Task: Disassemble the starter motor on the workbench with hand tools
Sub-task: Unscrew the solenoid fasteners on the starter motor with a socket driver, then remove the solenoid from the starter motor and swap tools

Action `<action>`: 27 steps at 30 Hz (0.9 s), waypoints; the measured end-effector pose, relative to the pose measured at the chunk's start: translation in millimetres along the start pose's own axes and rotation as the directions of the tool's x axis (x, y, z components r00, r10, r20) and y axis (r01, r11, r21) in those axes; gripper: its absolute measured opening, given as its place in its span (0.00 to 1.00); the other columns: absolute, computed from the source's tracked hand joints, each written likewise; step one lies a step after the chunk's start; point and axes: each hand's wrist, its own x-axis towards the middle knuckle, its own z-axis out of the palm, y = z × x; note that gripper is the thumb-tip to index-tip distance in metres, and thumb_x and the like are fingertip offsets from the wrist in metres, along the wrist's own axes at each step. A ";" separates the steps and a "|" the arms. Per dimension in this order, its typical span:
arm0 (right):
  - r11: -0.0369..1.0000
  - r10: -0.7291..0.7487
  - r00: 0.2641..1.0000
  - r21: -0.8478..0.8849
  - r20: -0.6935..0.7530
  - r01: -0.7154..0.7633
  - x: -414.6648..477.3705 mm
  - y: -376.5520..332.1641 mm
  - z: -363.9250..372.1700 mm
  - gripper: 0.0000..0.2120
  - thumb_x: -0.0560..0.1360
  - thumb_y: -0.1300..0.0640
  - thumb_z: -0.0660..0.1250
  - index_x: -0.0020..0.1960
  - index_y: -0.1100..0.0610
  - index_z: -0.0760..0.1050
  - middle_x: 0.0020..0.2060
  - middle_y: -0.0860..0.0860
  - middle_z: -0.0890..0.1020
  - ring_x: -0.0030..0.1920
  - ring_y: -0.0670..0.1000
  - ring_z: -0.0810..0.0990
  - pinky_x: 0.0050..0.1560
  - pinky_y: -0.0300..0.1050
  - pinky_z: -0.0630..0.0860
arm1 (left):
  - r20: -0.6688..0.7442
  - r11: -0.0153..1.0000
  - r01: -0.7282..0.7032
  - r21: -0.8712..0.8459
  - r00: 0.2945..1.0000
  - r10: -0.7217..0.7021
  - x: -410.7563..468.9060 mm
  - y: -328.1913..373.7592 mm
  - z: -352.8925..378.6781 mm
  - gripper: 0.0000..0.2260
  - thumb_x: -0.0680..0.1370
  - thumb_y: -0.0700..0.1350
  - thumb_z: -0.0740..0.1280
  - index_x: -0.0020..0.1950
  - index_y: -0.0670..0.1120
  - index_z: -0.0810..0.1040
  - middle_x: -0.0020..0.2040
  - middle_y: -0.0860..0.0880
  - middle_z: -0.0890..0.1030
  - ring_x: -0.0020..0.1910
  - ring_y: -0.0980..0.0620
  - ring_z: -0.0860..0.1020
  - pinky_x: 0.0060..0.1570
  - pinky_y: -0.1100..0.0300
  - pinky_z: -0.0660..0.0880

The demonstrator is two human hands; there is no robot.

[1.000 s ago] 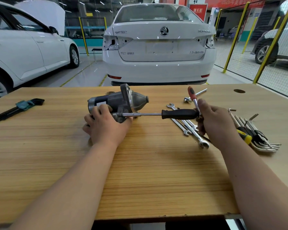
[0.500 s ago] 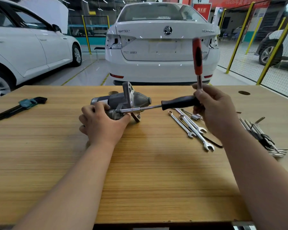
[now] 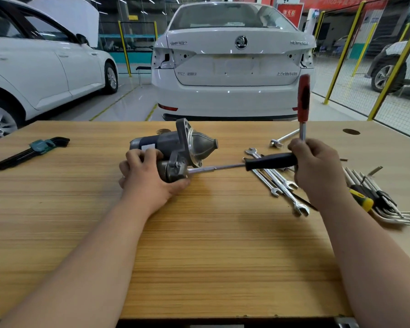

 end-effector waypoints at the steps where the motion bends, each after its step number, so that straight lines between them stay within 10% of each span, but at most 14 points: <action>1: 0.999 0.044 0.999 -0.030 -0.025 -0.044 0.4 0.0 -2.0 0.12 0.82 0.50 0.61 0.43 0.51 0.77 0.31 0.51 0.74 0.33 0.53 0.72 0.35 0.48 0.70 | 0.059 0.998 -0.043 0.041 0.997 0.040 0.1 -5.9 -5.4 0.37 0.57 0.71 0.70 0.59 0.59 0.60 0.57 0.55 0.54 0.60 0.50 0.56 0.61 0.46 0.64; 5: 0.969 0.211 0.978 -0.129 0.000 -0.209 0.2 4.2 -9.4 0.14 0.83 0.49 0.58 0.47 0.54 0.77 0.33 0.54 0.75 0.29 0.53 0.72 0.23 0.42 0.69 | 0.173 0.968 -0.193 0.160 0.971 0.165 -1.3 -23.0 -19.9 0.36 0.61 0.66 0.74 0.63 0.57 0.62 0.61 0.53 0.57 0.62 0.49 0.56 0.64 0.47 0.65; 10: 0.903 0.232 0.971 -0.382 0.050 -0.197 0.5 7.5 -5.4 0.12 0.83 0.51 0.58 0.49 0.55 0.77 0.34 0.52 0.76 0.34 0.52 0.73 0.34 0.44 0.66 | 0.064 0.935 -0.251 0.250 0.968 0.242 -8.0 -27.6 -24.7 0.35 0.62 0.66 0.72 0.63 0.53 0.66 0.58 0.52 0.63 0.58 0.51 0.60 0.51 0.52 0.70; 17: 0.500 0.128 0.979 -0.863 0.155 0.071 -12.6 -17.8 4.4 0.13 0.81 0.52 0.60 0.59 0.54 0.80 0.52 0.55 0.80 0.53 0.57 0.75 0.47 0.48 0.73 | 0.134 0.890 -0.206 0.407 0.977 0.165 -3.0 -31.3 -25.3 0.37 0.63 0.73 0.64 0.67 0.58 0.60 0.64 0.53 0.63 0.59 0.48 0.60 0.52 0.52 0.66; 20: 0.628 -0.129 0.940 -0.708 0.315 0.324 -37.9 -52.8 45.9 0.11 0.80 0.51 0.61 0.51 0.53 0.80 0.46 0.51 0.81 0.51 0.57 0.77 0.42 0.46 0.69 | 0.155 0.916 -0.183 0.358 0.979 0.135 -0.9 -35.1 -22.9 0.39 0.62 0.74 0.63 0.68 0.59 0.59 0.66 0.53 0.66 0.61 0.47 0.63 0.58 0.50 0.63; 24: 0.772 0.088 0.798 -0.547 0.596 0.324 -64.1 -70.5 122.2 0.15 0.79 0.44 0.62 0.42 0.52 0.77 0.32 0.47 0.78 0.32 0.47 0.76 0.28 0.42 0.65 | 0.135 0.956 -0.216 0.200 0.972 0.192 -0.9 -36.0 -25.0 0.38 0.61 0.71 0.67 0.66 0.57 0.64 0.62 0.52 0.70 0.58 0.49 0.67 0.54 0.53 0.66; 27: 0.700 0.012 0.830 -0.597 0.558 0.391 -63.0 -63.9 140.0 0.14 0.80 0.43 0.62 0.45 0.53 0.75 0.35 0.48 0.76 0.34 0.47 0.73 0.28 0.43 0.64 | 0.100 0.957 -0.247 0.150 0.967 0.234 -1.6 -36.5 -25.0 0.37 0.59 0.69 0.68 0.63 0.54 0.68 0.58 0.51 0.71 0.56 0.50 0.67 0.51 0.56 0.65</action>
